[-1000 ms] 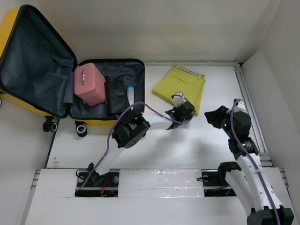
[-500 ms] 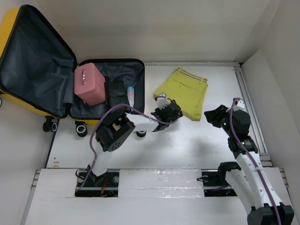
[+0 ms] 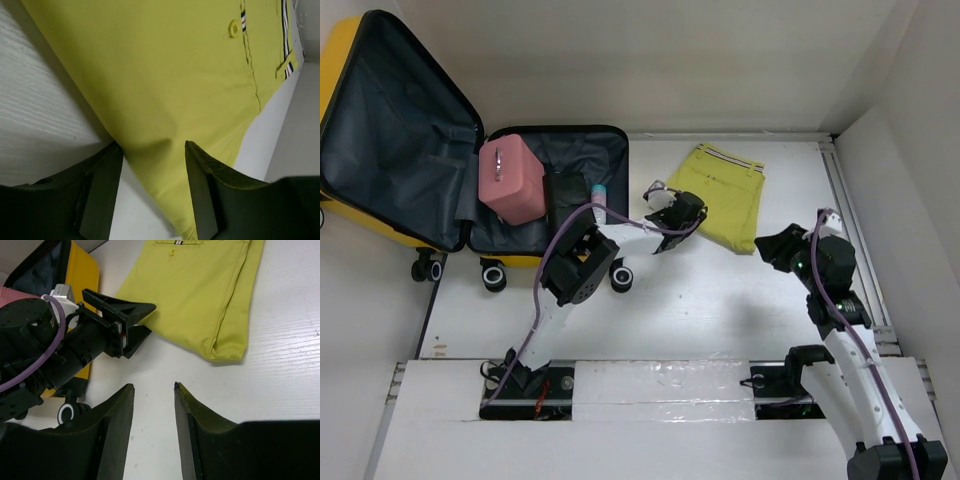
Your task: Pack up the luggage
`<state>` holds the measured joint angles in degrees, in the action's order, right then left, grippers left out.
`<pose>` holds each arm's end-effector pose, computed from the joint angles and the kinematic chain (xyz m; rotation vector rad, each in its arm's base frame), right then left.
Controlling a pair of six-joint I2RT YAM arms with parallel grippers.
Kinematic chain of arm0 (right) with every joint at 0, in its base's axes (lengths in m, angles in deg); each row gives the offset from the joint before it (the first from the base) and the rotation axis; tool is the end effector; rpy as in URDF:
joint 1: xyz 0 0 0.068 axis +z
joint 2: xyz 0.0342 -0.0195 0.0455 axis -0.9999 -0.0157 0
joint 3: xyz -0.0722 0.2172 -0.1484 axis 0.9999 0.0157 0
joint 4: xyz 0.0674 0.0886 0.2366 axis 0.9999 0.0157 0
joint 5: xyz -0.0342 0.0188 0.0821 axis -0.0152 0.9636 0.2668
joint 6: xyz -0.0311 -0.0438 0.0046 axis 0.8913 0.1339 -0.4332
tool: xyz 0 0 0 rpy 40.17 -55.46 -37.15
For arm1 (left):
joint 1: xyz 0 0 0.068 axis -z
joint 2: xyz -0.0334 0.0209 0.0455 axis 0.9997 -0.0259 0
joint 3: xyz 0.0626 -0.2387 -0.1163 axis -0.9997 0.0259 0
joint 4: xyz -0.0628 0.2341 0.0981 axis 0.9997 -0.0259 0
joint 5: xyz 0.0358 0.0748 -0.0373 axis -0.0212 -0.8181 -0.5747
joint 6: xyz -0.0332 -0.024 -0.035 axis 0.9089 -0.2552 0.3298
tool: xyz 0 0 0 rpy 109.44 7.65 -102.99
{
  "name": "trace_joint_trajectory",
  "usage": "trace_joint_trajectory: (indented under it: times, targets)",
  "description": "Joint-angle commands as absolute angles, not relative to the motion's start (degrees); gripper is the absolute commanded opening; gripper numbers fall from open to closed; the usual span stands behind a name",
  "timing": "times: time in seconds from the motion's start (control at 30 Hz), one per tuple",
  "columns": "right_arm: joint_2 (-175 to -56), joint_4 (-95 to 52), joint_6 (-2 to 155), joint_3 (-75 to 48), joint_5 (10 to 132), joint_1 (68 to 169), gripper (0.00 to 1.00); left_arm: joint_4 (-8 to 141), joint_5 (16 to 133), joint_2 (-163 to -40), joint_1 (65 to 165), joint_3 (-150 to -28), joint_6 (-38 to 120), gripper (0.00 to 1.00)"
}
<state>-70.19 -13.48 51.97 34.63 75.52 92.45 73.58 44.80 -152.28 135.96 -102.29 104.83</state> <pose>0.1609 0.0170 0.2613 0.3120 1.8777 0.6137 0.3423 -0.3534 0.1561 -0.7574 2.0734 -0.8849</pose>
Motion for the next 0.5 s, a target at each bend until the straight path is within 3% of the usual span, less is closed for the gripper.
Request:
trace_joint_trajectory:
  times: [0.0, 0.07, 0.13, 0.2, 0.47]
  targets:
    - [-69.3, -17.0, 51.7, 33.3, 76.7, 92.5, 0.44, 68.3, 46.6, -154.3, 135.9, -104.3, 107.7, 0.47]
    - [-68.8, -17.0, 51.7, 32.8, 77.3, 92.5, 0.44, 68.4, 45.3, -154.3, 135.9, -104.3, 107.7, 0.33]
    - [-68.7, -17.0, 51.7, 32.2, 78.0, 92.5, 0.44, 68.9, 44.6, -154.3, 135.9, -103.7, 109.0, 0.12]
    - [-68.7, -17.0, 51.2, 31.6, 78.0, 93.0, 0.44, 69.8, 45.1, -154.3, 134.5, -103.0, 109.0, 0.0]
    - [-67.0, -15.9, 51.2, 30.3, 78.6, 93.6, 0.44, 76.2, 45.1, -150.5, 132.6, -97.5, 103.2, 0.0]
